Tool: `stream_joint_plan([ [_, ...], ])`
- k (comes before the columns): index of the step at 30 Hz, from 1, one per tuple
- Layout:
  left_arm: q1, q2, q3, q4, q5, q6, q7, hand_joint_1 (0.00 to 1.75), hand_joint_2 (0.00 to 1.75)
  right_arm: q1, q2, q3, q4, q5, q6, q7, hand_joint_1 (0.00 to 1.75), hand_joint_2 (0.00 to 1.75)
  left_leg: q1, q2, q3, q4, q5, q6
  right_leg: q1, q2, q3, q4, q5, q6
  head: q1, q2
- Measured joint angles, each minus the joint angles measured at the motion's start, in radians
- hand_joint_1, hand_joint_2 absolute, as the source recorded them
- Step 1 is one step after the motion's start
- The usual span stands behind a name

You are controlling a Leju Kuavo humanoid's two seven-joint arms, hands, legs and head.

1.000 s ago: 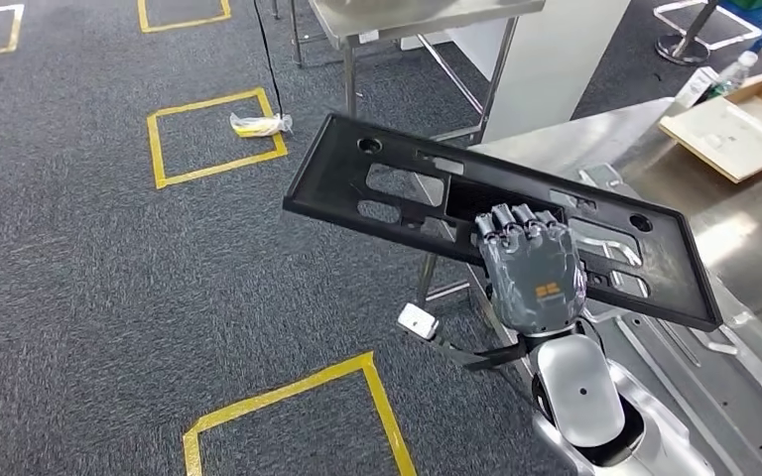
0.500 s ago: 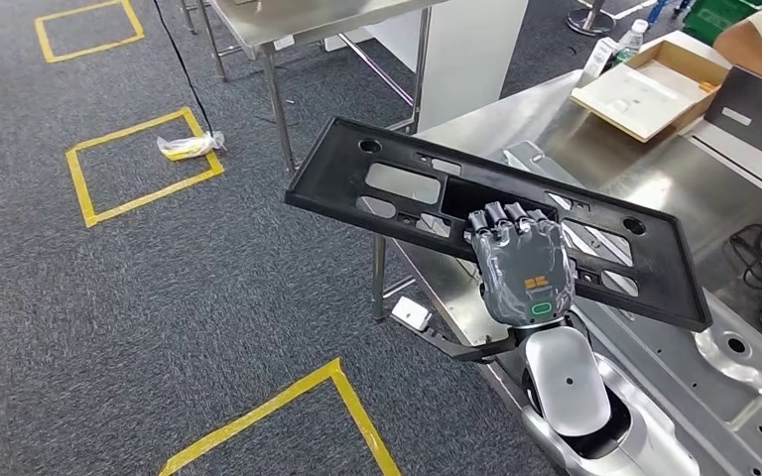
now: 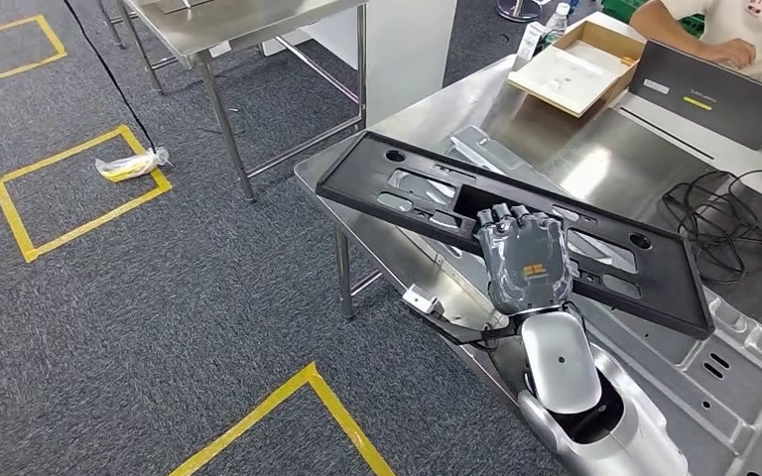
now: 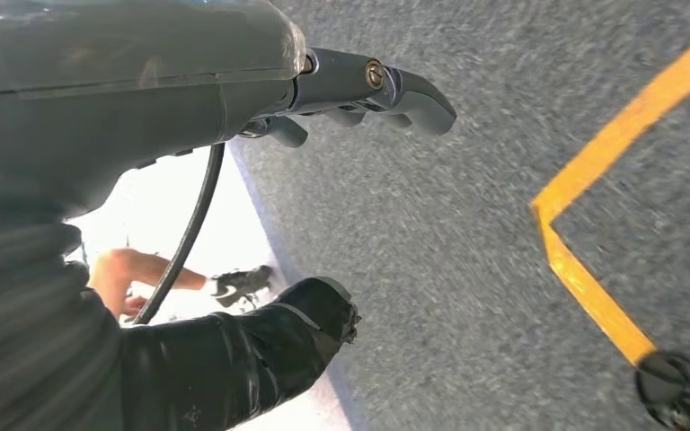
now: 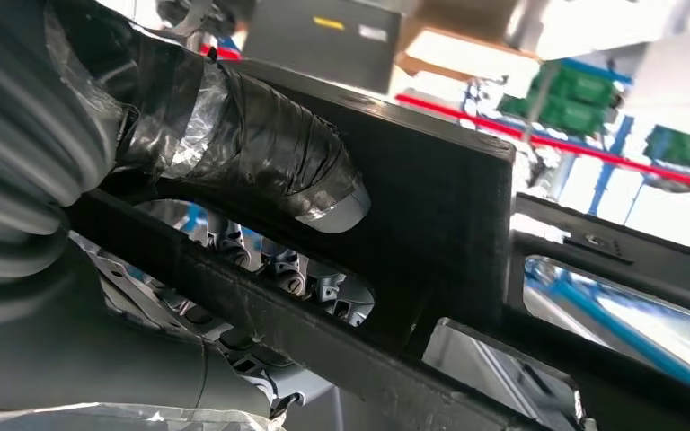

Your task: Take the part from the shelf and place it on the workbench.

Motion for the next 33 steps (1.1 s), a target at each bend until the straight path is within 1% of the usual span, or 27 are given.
stream_joint_plan([
  [1, -0.001, 0.0, 0.001, 0.0, 0.0, 0.0, -0.002, 0.0, 1.75, 0.0, 0.006, -0.01, 0.008, 0.0, 0.003, -0.002, 1.75, 1.75, -0.002, 0.0, 0.0, 0.001, -0.002, 0.001, 0.002, -0.001, 0.004, -0.009, -0.003, -0.003, 0.0, 0.0],
  [4, 0.0, 0.0, 0.003, 0.0, 0.0, -0.002, -0.004, 0.0, 1.75, 0.001, 0.02, -0.036, 0.036, 0.0, 0.007, 0.002, 1.75, 1.75, 0.0, 0.0, 0.001, 0.0, -0.002, 0.006, 0.004, 0.003, 0.005, -0.012, -0.001, -0.005, 0.0, 0.0],
  [7, 0.0, 0.0, 0.003, 0.0, -0.003, -0.003, -0.005, 0.0, 1.75, 0.001, 0.029, -0.063, 0.065, 0.0, 0.002, 0.013, 1.75, 1.75, 0.002, -0.002, 0.003, -0.004, 0.001, -0.001, 0.007, 0.002, 0.004, -0.01, -0.003, -0.011, 0.0, 0.0],
  [12, 0.0, 0.0, 0.005, 0.0, -0.004, -0.003, -0.005, 0.0, 1.75, 0.002, 0.035, -0.091, 0.101, 0.0, -0.002, 0.018, 1.75, 1.75, 0.003, -0.002, 0.004, -0.008, 0.003, -0.009, 0.008, 0.002, 0.002, -0.008, -0.005, -0.016, 0.0, 0.0],
  [14, 0.0, 0.0, 0.005, 0.0, -0.006, -0.003, -0.005, 0.0, 1.75, 0.002, 0.038, -0.101, 0.113, 0.0, 0.004, 0.018, 1.75, 1.75, 0.003, -0.002, 0.004, -0.009, 0.003, -0.013, 0.009, 0.001, 0.002, -0.008, -0.005, -0.017, 0.0, 0.0],
  [17, 0.0, 0.0, 0.006, 0.0, -0.012, -0.007, -0.005, 0.0, 1.75, 0.002, 0.045, -0.13, 0.149, 0.0, 0.012, -0.001, 1.75, 1.75, 0.003, -0.002, 0.004, -0.009, 0.003, -0.014, 0.009, 0.001, 0.003, -0.007, -0.005, -0.017, 0.0, 0.0],
  [20, -0.001, 0.001, 0.008, 0.0, -0.018, -0.014, -0.011, 0.0, 1.75, 0.002, 0.056, -0.185, 0.225, 0.0, 0.003, -0.027, 1.75, 1.75, 0.002, -0.003, 0.004, -0.009, 0.003, -0.016, 0.009, 0.0, 0.003, -0.007, -0.005, -0.017, 0.0, 0.0],
  [23, -0.001, 0.002, 0.013, 0.0, -0.018, -0.021, -0.013, 0.0, 1.75, 0.002, 0.069, -0.246, 0.315, 0.0, 0.004, -0.037, 1.75, 1.75, 0.001, -0.004, 0.004, -0.008, 0.003, -0.016, 0.008, -0.001, 0.004, -0.008, -0.005, -0.017, 0.0, 0.0],
  [27, -0.002, 0.004, 0.02, 0.0, -0.013, -0.031, -0.01, 0.0, 1.75, 0.003, 0.087, -0.31, 0.407, 0.0, 0.035, -0.04, 1.75, 1.75, 0.0, -0.004, 0.003, -0.007, 0.003, -0.016, 0.008, -0.001, 0.004, -0.008, -0.005, -0.016, 0.0, 0.0],
  [31, -0.005, 0.005, 0.023, 0.0, -0.008, -0.037, -0.006, 0.0, 1.75, 0.003, 0.103, -0.356, 0.461, 0.0, 0.062, -0.04, 1.75, 1.75, 0.0, -0.004, 0.003, -0.006, 0.002, -0.016, 0.008, 0.0, 0.004, -0.008, -0.005, -0.016, 0.0, 0.0],
  [33, -0.006, 0.006, 0.025, 0.0, -0.007, -0.04, -0.004, 0.0, 1.75, 0.003, 0.108, -0.371, 0.48, 0.0, 0.07, -0.04, 0.87, 0.87, 0.0, -0.004, 0.003, -0.006, 0.002, -0.016, 0.008, 0.0, 0.004, -0.008, -0.005, -0.016, 0.0, 0.0],
])
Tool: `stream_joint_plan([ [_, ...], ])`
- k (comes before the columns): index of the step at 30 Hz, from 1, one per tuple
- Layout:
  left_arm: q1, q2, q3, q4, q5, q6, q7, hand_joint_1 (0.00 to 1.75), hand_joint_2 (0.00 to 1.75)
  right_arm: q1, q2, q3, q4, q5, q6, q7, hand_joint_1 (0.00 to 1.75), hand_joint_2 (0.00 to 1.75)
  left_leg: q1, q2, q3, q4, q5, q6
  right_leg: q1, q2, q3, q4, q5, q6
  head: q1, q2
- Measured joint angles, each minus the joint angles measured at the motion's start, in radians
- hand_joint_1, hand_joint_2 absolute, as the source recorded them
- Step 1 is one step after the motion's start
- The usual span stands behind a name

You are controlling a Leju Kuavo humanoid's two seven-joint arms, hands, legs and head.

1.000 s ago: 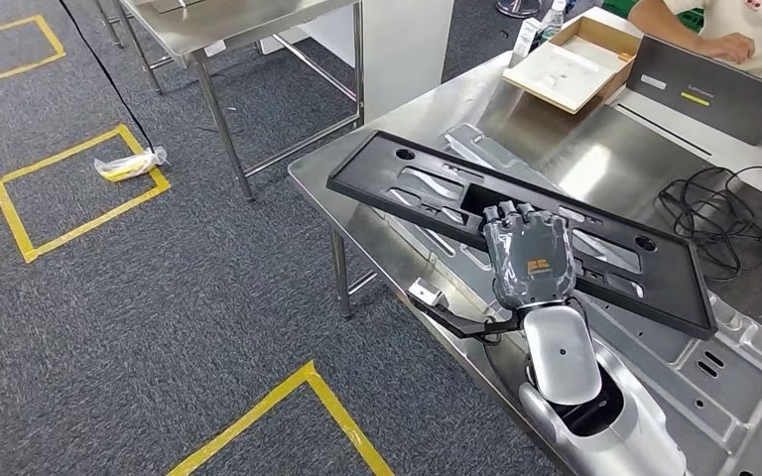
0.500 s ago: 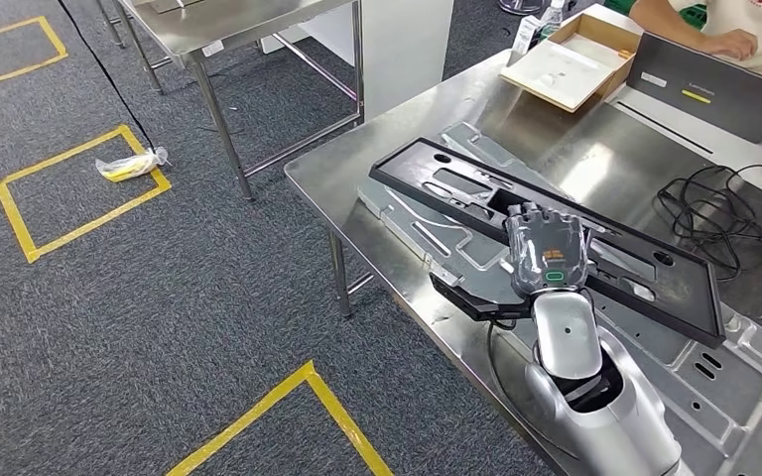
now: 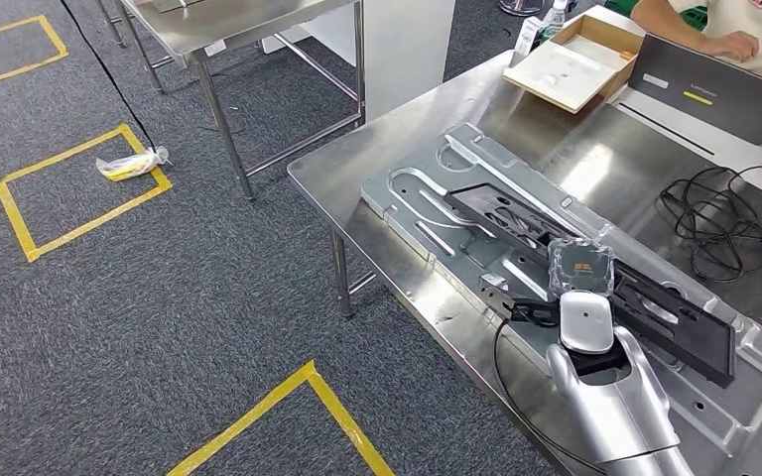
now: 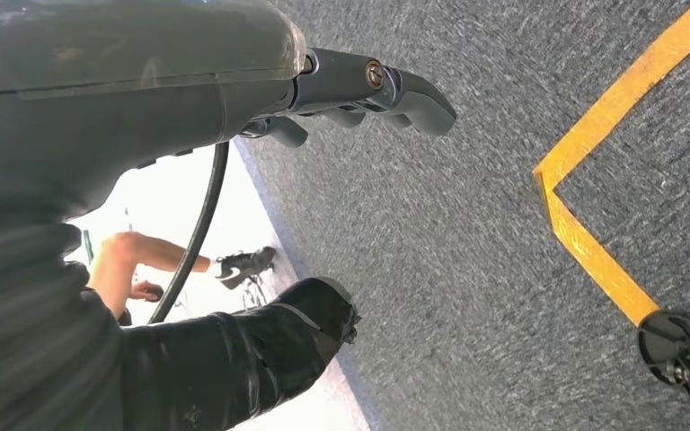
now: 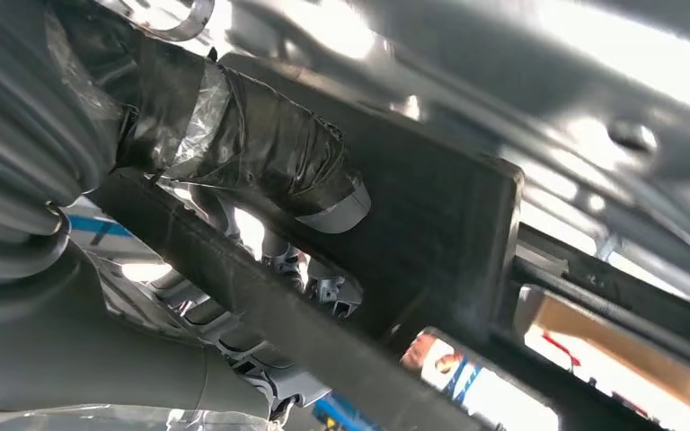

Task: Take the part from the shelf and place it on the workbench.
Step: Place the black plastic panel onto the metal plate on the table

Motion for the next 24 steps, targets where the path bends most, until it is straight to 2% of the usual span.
stream_joint_plan([
  [2, -0.001, 0.0, 0.002, 0.0, 0.0, -0.007, 0.001, 0.0, 1.75, 0.0, 0.004, -0.008, 0.015, 0.0, 0.002, -0.001, 0.0, 0.0, 0.0, 0.0, 0.0, 0.0, 0.0, 0.0, 0.0, 0.0, 0.0, 0.0, 0.0, 0.0, 0.0, 0.0],
  [4, -0.001, 0.002, 0.002, 0.001, -0.002, -0.021, 0.002, 0.0, 1.75, -0.002, 0.008, -0.012, 0.031, 0.0, 0.001, -0.005, 0.0, 0.0, 0.0, 0.0, 0.0, 0.0, 0.0, 0.0, 0.0, 0.0, 0.0, 0.0, 0.0, 0.0, 0.0, 0.0],
  [8, -0.002, 0.005, 0.002, 0.004, -0.002, -0.032, 0.002, 0.0, 0.0, -0.01, 0.017, -0.018, 0.061, 0.0, -0.023, -0.025, 0.0, 0.0, 0.0, 0.0, 0.001, 0.0, 0.0, 0.0, 0.0, 0.0, 0.0, 0.0, 0.0, 0.0, 0.0, 0.0],
  [18, -0.001, 0.006, 0.014, 0.005, 0.01, -0.03, 0.003, 0.0, 0.0, -0.011, 0.052, -0.037, 0.061, 0.0, -0.085, -0.074, 0.0, 0.0, 0.0, 0.0, 0.001, 0.0, 0.0, 0.0, 0.0, 0.0, 0.001, 0.0, 0.0, 0.0, 0.0, 0.0],
  [20, -0.001, 0.006, 0.019, 0.006, 0.016, -0.031, 0.004, 0.0, 0.0, -0.007, 0.069, -0.048, 0.04, 0.0, -0.108, -0.118, 0.0, 0.0, 0.0, 0.0, 0.001, 0.0, 0.0, 0.0, 0.0, 0.0, 0.001, 0.0, 0.0, 0.0, 0.0, 0.0],
  [24, -0.001, 0.005, 0.028, 0.006, 0.027, -0.03, 0.009, 0.0, 0.0, 0.006, 0.133, -0.084, -0.056, -0.003, -0.155, -0.275, 0.0, 0.0, 0.0, 0.0, 0.001, 0.0, 0.0, 0.0, 0.0, 0.0, 0.001, 0.0, 0.0, 0.0, 0.0, 0.0],
])
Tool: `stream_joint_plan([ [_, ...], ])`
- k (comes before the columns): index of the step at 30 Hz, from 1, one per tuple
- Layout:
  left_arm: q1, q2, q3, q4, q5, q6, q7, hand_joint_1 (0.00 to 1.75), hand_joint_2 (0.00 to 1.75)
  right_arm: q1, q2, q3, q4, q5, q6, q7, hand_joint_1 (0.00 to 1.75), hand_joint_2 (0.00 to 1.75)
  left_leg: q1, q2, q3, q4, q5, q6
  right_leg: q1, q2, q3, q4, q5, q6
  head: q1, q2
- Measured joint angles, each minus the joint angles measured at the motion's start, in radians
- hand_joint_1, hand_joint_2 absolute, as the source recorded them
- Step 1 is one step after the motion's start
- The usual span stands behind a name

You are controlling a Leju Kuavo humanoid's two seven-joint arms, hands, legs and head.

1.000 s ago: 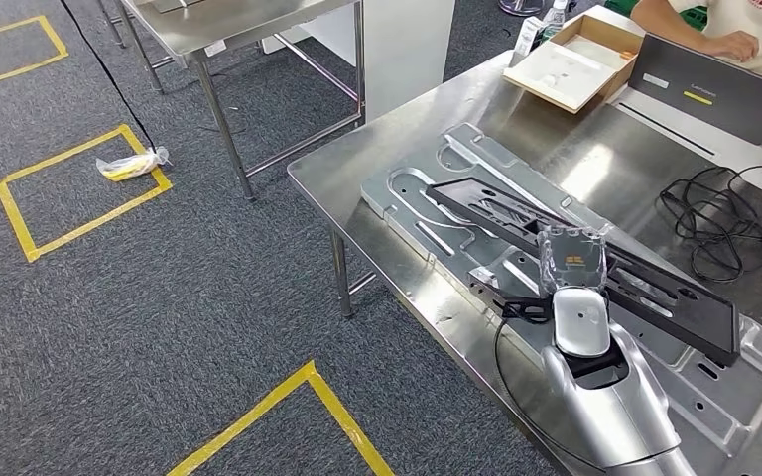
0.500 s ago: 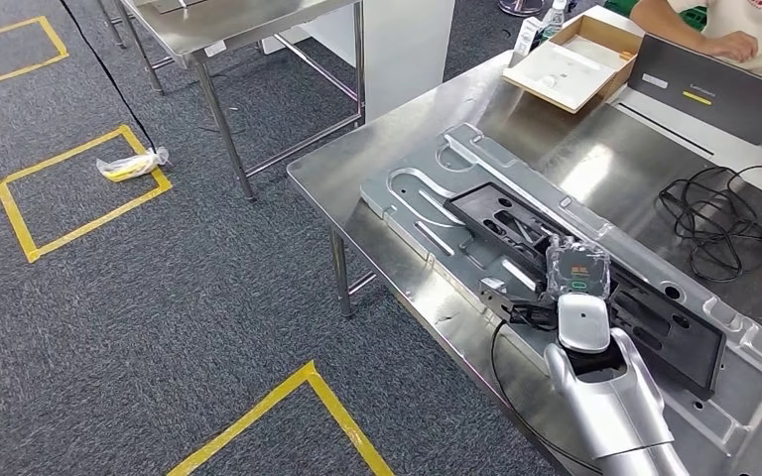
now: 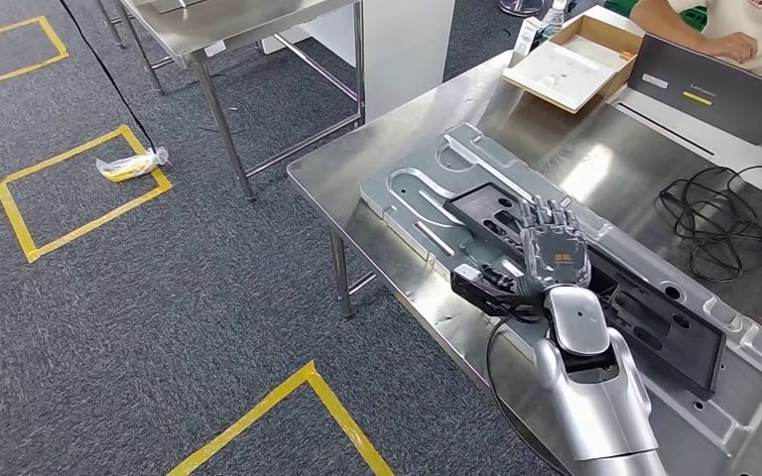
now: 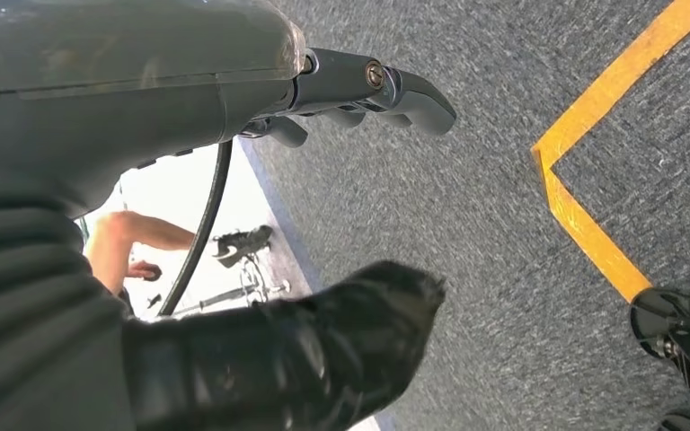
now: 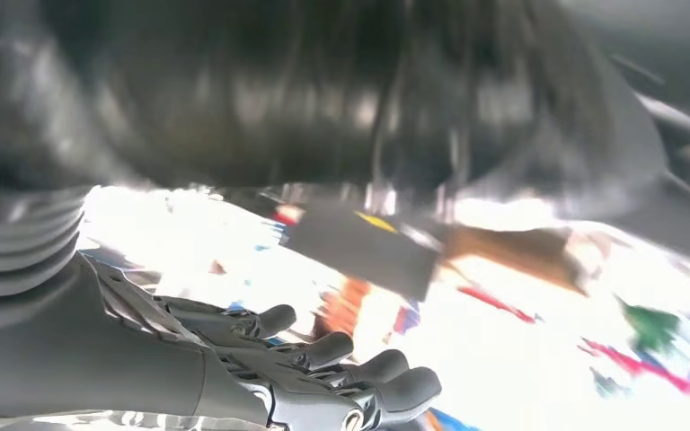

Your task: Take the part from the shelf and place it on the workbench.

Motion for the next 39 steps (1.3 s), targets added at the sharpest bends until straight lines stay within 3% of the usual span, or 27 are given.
stream_joint_plan([
  [7, 0.006, -0.005, 0.016, 0.0, 0.0, 0.0, -0.001, 0.0, 0.0, 0.042, 0.075, 0.02, -0.219, -0.006, -0.088, -0.119, 0.0, 0.0, 0.0, 0.0, 0.0, 0.0, 0.0, 0.0, 0.0, 0.0, 0.0, 0.0, 0.0, 0.0, 0.0, 0.0],
  [14, 0.009, -0.007, 0.018, 0.0, -0.002, 0.0, -0.004, 0.0, 0.0, 0.069, 0.085, 0.052, -0.319, -0.02, -0.11, -0.131, 0.0, 0.0, -0.001, 0.0, -0.001, 0.002, -0.001, 0.001, -0.002, 0.0, 0.001, -0.001, 0.001, 0.001, 0.0, 0.0],
  [20, 0.011, -0.007, 0.018, 0.0, -0.012, 0.005, -0.004, 0.0, 0.0, 0.097, 0.082, 0.11, -0.365, -0.02, -0.172, -0.15, 0.0, 0.0, -0.004, -0.001, -0.005, 0.009, -0.004, 0.009, -0.008, -0.001, 0.002, -0.003, 0.005, 0.009, 0.0, 0.0],
  [22, 0.011, -0.008, 0.018, 0.0, -0.018, 0.008, -0.003, 0.0, 0.0, 0.109, 0.078, 0.135, -0.383, -0.02, -0.18, -0.154, 0.0, 0.0, 0.002, -0.003, 0.003, -0.009, 0.005, 0.018, -0.007, -0.001, 0.006, -0.004, 0.001, 0.016, 0.0, 0.0],
  [24, 0.011, -0.008, 0.018, 0.0, -0.023, 0.009, -0.001, 0.0, 0.0, 0.12, 0.07, 0.161, -0.393, -0.014, -0.189, -0.157, 0.0, 0.0, 0.008, -0.005, 0.015, -0.03, 0.017, 0.028, -0.007, 0.005, -0.01, 0.041, -0.036, 0.022, 0.001, 0.0],
  [27, 0.01, -0.009, 0.017, 0.0, -0.029, 0.013, 0.001, 0.0, 0.0, 0.144, 0.057, 0.197, -0.388, -0.012, -0.198, -0.156, 0.0, 0.0, 0.009, -0.017, 0.012, -0.034, 0.022, 0.031, -0.014, 0.012, -0.088, 0.217, -0.127, 0.029, 0.0, 0.0],
  [28, 0.011, -0.009, 0.017, 0.0, -0.03, 0.014, 0.001, 0.0, 0.0, 0.153, 0.053, 0.208, -0.384, -0.013, -0.202, -0.157, 0.0, 0.44, 0.009, -0.025, 0.01, -0.032, 0.022, 0.03, -0.018, 0.012, -0.104, 0.252, -0.136, 0.031, 0.001, 0.0],
  [29, 0.012, -0.009, 0.017, 0.001, -0.032, 0.013, 0.001, 0.0, 0.0, 0.16, 0.049, 0.219, -0.38, -0.014, -0.205, -0.157, 0.0, 0.87, 0.01, -0.034, 0.009, -0.029, 0.021, 0.028, -0.022, 0.013, -0.099, 0.245, -0.122, 0.033, 0.001, 0.0],
  [31, 0.012, -0.009, 0.017, 0.002, -0.036, 0.01, -0.001, 0.0, 0.0, 0.167, 0.042, 0.247, -0.368, -0.015, -0.214, -0.159, 0.0, 1.75, 0.014, -0.053, 0.007, -0.02, 0.017, 0.019, -0.031, 0.024, -0.04, 0.133, -0.058, 0.037, 0.001, 0.0],
  [33, 0.011, -0.008, 0.017, 0.002, -0.041, 0.008, -0.004, 0.0, 0.0, 0.173, 0.035, 0.28, -0.352, -0.018, -0.224, -0.161, 0.0, 1.75, 0.015, -0.07, 0.002, -0.006, 0.01, 0.004, -0.032, 0.051, 0.017, 0.027, -0.024, 0.036, 0.0, 0.0],
  [34, 0.011, -0.007, 0.016, 0.003, -0.042, 0.008, -0.006, 0.0, 0.0, 0.177, 0.032, 0.296, -0.344, -0.02, -0.228, -0.163, 0.0, 1.75, 0.016, -0.077, -0.002, -0.001, 0.009, -0.004, -0.03, 0.06, 0.027, 0.008, -0.024, 0.031, 0.0, 0.0],
  [37, 0.014, -0.007, 0.015, 0.004, -0.047, 0.008, -0.008, 0.0, 0.0, 0.185, 0.027, 0.335, -0.326, -0.025, -0.236, -0.164, 0.0, 1.75, 0.022, -0.088, -0.008, 0.002, 0.008, -0.026, -0.022, 0.046, 0.028, 0.006, -0.027, 0.005, 0.0, 0.0],
  [39, 0.015, -0.007, 0.015, 0.007, -0.049, 0.008, -0.009, 0.0, 0.0, 0.185, 0.027, 0.352, -0.32, -0.028, -0.24, -0.164, 0.0, 1.75, 0.024, -0.073, -0.029, 0.048, -0.022, -0.031, -0.022, 0.031, 0.033, -0.002, -0.024, -0.013, 0.0, 0.0],
])
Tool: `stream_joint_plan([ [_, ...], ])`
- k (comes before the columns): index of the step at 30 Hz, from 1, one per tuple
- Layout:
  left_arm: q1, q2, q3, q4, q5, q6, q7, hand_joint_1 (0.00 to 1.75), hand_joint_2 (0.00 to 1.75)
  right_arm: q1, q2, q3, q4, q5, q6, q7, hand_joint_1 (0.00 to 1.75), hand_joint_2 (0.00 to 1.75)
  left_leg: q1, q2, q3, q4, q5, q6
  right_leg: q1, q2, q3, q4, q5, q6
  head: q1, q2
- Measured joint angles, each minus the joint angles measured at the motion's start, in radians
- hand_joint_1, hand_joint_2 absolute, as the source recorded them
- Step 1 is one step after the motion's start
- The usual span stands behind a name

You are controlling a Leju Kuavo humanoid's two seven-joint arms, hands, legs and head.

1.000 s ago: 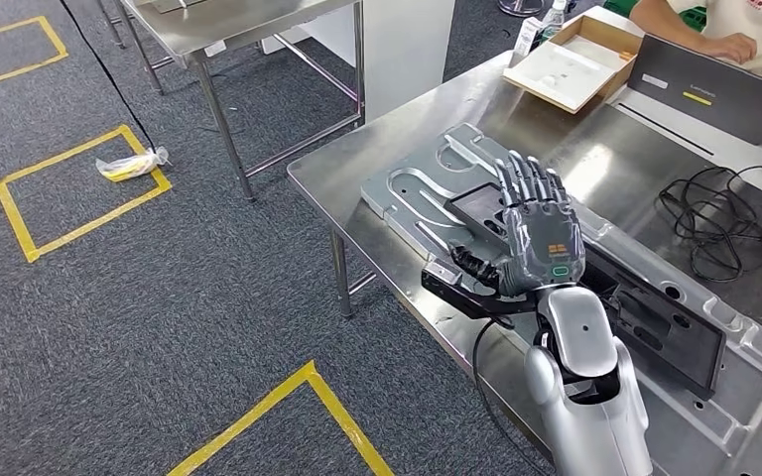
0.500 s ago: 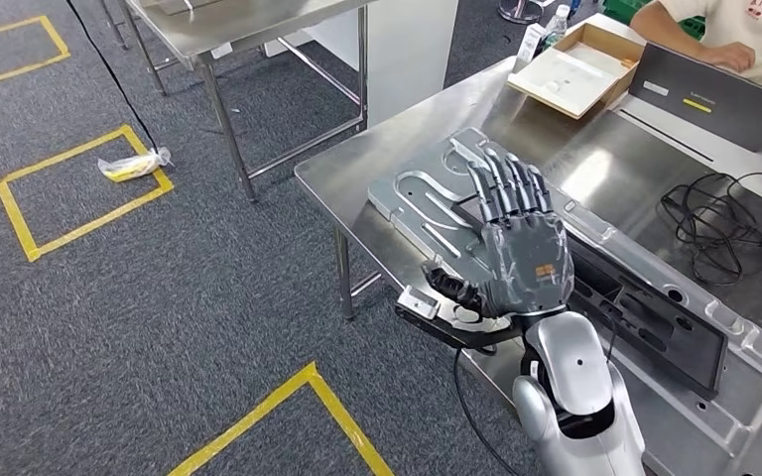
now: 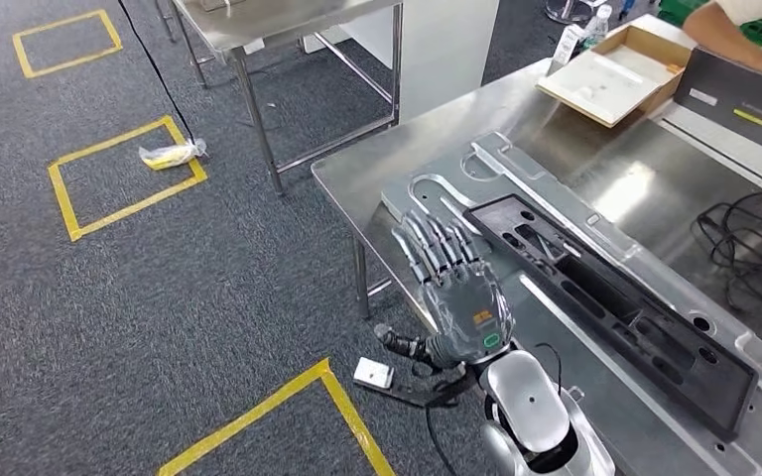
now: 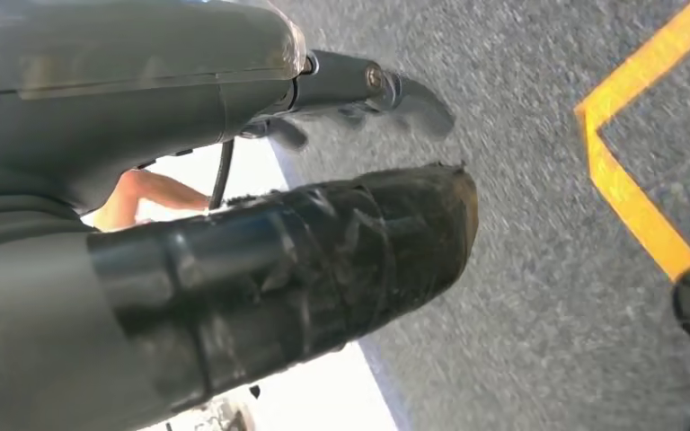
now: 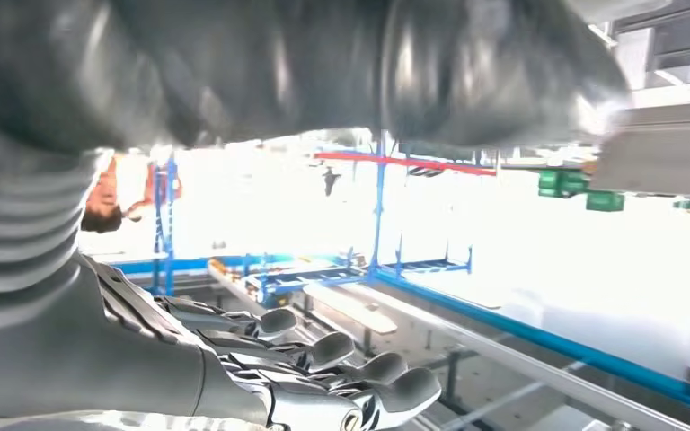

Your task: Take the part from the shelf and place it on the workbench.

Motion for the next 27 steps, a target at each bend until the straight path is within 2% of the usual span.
stream_joint_plan([
  [3, -0.001, 0.002, 0.0, 0.001, -0.001, 0.001, -0.001, 0.0, 0.0, 0.002, 0.0, 0.013, 0.009, -0.002, -0.001, 0.0, 0.0, 1.75, -0.002, 0.018, -0.094, 0.189, -0.089, -0.001, 0.01, -0.025, 0.001, -0.001, -0.003, -0.015, 0.0, 0.0],
  [4, 0.0, 0.002, 0.0, 0.001, -0.001, 0.001, -0.001, 0.0, 0.0, 0.003, 0.0, 0.016, 0.013, -0.002, -0.001, 0.0, 0.0, 1.75, -0.003, 0.018, -0.119, 0.237, -0.101, -0.001, 0.014, -0.034, 0.001, 0.0, -0.004, -0.017, 0.0, 0.0],
  [5, 0.002, 0.002, 0.0, 0.002, -0.001, 0.001, -0.001, 0.0, 0.0, 0.003, 0.0, 0.019, 0.016, -0.003, -0.001, 0.0, 0.0, 1.75, -0.004, 0.019, -0.128, 0.254, -0.096, 0.001, 0.017, -0.042, 0.002, 0.001, -0.006, -0.018, 0.0, 0.0],
  [6, 0.003, 0.002, 0.0, 0.002, -0.002, 0.002, -0.001, 0.0, 0.0, 0.004, 0.0, 0.022, 0.017, -0.003, -0.001, -0.001, 0.0, 1.75, -0.005, 0.021, -0.117, 0.229, -0.071, 0.005, 0.02, -0.051, 0.004, 0.003, -0.008, -0.019, 0.0, 0.0],
  [7, 0.004, 0.002, 0.0, 0.002, -0.003, 0.002, -0.002, 0.0, 0.0, 0.004, -0.001, 0.024, 0.019, -0.004, -0.001, -0.002, 0.0, 1.75, -0.006, 0.028, -0.086, 0.166, -0.034, 0.01, 0.022, -0.06, 0.007, 0.003, -0.011, -0.019, 0.0, 0.0],
  [9, 0.003, 0.003, -0.001, 0.002, -0.006, 0.003, -0.004, 0.0, 0.0, 0.004, -0.001, 0.032, 0.019, -0.004, -0.001, -0.003, 0.0, 1.75, -0.016, 0.064, -0.017, 0.028, 0.02, 0.021, 0.026, -0.077, 0.013, 0.005, -0.018, -0.013, 0.0, 0.0],
  [10, 0.001, 0.004, -0.001, 0.002, -0.007, 0.004, -0.006, 0.0, 0.0, 0.005, -0.002, 0.038, 0.019, -0.005, -0.001, -0.004, 0.0, 1.75, -0.022, 0.076, 0.0, -0.009, 0.029, 0.025, 0.029, -0.085, 0.015, 0.006, -0.02, -0.009, 0.0, 0.0],
  [11, 0.0, 0.004, -0.001, 0.002, -0.008, 0.005, -0.008, 0.0, 0.0, 0.005, -0.003, 0.044, 0.02, -0.005, -0.001, -0.004, 0.0, 1.75, -0.027, 0.082, 0.005, -0.024, 0.028, 0.028, 0.03, -0.093, 0.016, 0.006, -0.022, -0.004, 0.0, 0.0],
  [13, 0.002, 0.004, -0.002, 0.002, -0.009, 0.005, -0.01, 0.0, 0.0, 0.006, -0.004, 0.06, 0.023, -0.006, -0.001, -0.004, 0.0, 1.75, -0.029, 0.065, 0.004, -0.03, 0.031, 0.036, 0.032, -0.109, 0.018, 0.003, -0.024, 0.007, 0.0, 0.0],
  [14, 0.004, 0.004, -0.002, 0.002, -0.009, 0.006, -0.01, 0.0, 0.0, 0.006, -0.006, 0.067, 0.025, -0.007, -0.001, -0.003, 0.0, 1.75, -0.027, 0.056, 0.005, -0.034, 0.034, 0.041, 0.029, -0.104, 0.019, 0.007, -0.03, 0.012, 0.0, 0.0],
  [16, 0.005, 0.004, -0.002, 0.003, -0.01, 0.006, -0.009, 0.0, 0.0, 0.008, -0.011, 0.081, 0.028, -0.01, -0.001, 0.002, 0.0, 1.75, -0.023, 0.039, 0.008, -0.044, 0.041, 0.054, 0.024, -0.066, -0.004, 0.061, -0.069, 0.022, 0.0, 0.0],
  [18, 0.003, 0.004, -0.002, 0.003, -0.011, 0.006, -0.008, 0.0, 0.0, 0.013, -0.021, 0.092, 0.033, -0.013, -0.001, 0.005, 0.0, 1.75, -0.023, 0.02, 0.006, -0.046, 0.045, 0.061, 0.02, -0.027, -0.065, 0.185, -0.132, 0.028, 0.0, 0.0],
  [19, 0.003, 0.004, -0.002, 0.003, -0.011, 0.006, -0.008, 0.0, 0.0, 0.017, -0.025, 0.097, 0.036, -0.014, 0.0, 0.006, 0.0, 1.75, -0.024, 0.009, 0.004, -0.045, 0.045, 0.062, 0.019, -0.021, -0.096, 0.244, -0.153, 0.03, 0.0, 0.0],
  [20, 0.003, 0.004, -0.002, 0.003, -0.011, 0.006, -0.007, 0.0, 0.0, 0.019, -0.028, 0.101, 0.039, -0.015, 0.0, 0.007, 0.0, 1.75, -0.024, -0.003, 0.004, -0.044, 0.045, 0.062, 0.019, -0.018, -0.117, 0.28, -0.158, 0.03, 0.0, 0.0],
  [21, 0.004, 0.004, -0.002, 0.003, -0.011, 0.006, -0.006, 0.0, 0.0, 0.02, -0.03, 0.104, 0.041, -0.017, 0.0, 0.007, 0.0, 1.75, -0.025, -0.015, 0.004, -0.043, 0.045, 0.062, 0.019, -0.017, -0.121, 0.278, -0.14, 0.03, 0.0, 0.0],
  [22, 0.004, 0.004, -0.002, 0.003, -0.011, 0.006, -0.004, 0.0, 0.0, 0.021, -0.031, 0.106, 0.043, -0.019, 0.0, 0.007, 0.0, 1.75, -0.025, -0.029, 0.005, -0.041, 0.045, 0.061, 0.019, -0.012, -0.106, 0.238, -0.106, 0.027, 0.0, 0.0],
  [23, 0.004, 0.004, -0.002, 0.003, -0.011, 0.006, -0.002, 0.0, 0.0, 0.02, -0.032, 0.108, 0.043, -0.021, 0.0, 0.008, 0.0, 1.75, -0.025, -0.042, 0.007, -0.041, 0.044, 0.06, 0.019, -0.003, -0.079, 0.175, -0.063, 0.024, 0.0, 0.0],
  [24, 0.003, 0.004, -0.002, 0.003, -0.011, 0.006, -0.001, 0.0, 0.0, 0.02, -0.033, 0.11, 0.044, -0.022, 0.0, 0.008, 0.0, 1.75, -0.025, -0.055, 0.008, -0.04, 0.043, 0.058, 0.018, 0.02, -0.047, 0.106, -0.03, 0.019, 0.0, 0.0],
  [25, 0.002, 0.004, -0.002, 0.003, -0.011, 0.006, -0.001, 0.0, 0.0, 0.02, -0.034, 0.112, 0.044, -0.023, 0.001, 0.008, 0.0, 1.75, -0.025, -0.066, 0.007, -0.038, 0.043, 0.055, 0.018, 0.04, -0.023, 0.052, -0.009, 0.014, 0.0, 0.0],
  [27, 0.003, 0.003, -0.002, 0.003, -0.011, 0.006, -0.001, 0.0, 0.0, 0.019, -0.037, 0.116, 0.044, -0.025, 0.005, 0.01, 0.0, 1.75, -0.022, -0.085, 0.002, -0.039, 0.046, 0.043, 0.02, 0.063, -0.004, 0.007, -0.003, 0.007, 0.0, 0.0],
])
